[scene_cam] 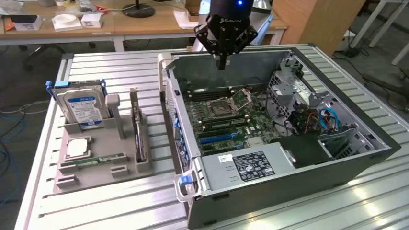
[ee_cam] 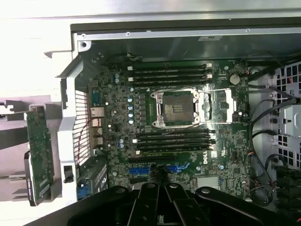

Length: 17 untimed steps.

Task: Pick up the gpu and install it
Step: 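Reach for the gpu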

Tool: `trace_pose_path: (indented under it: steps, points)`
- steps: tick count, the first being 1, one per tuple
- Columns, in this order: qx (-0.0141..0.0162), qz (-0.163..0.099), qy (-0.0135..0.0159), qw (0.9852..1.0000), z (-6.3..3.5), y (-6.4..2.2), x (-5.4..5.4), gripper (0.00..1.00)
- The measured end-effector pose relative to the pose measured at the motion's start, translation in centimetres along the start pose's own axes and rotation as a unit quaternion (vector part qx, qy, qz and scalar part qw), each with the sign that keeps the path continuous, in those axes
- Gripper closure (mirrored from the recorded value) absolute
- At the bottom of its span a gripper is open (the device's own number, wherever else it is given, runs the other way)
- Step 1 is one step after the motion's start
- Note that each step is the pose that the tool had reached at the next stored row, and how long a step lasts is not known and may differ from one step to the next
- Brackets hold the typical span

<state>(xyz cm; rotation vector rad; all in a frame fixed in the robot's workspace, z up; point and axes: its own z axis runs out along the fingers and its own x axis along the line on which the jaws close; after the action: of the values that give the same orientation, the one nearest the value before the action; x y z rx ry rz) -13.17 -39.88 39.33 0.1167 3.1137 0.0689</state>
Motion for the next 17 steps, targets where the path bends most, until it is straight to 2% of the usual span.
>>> trace_pose_path:
  steps: [17]
  points:
    - [0.0000, 0.000, 0.0000, 1.0000, -0.11, -0.31, 4.1, 0.90]
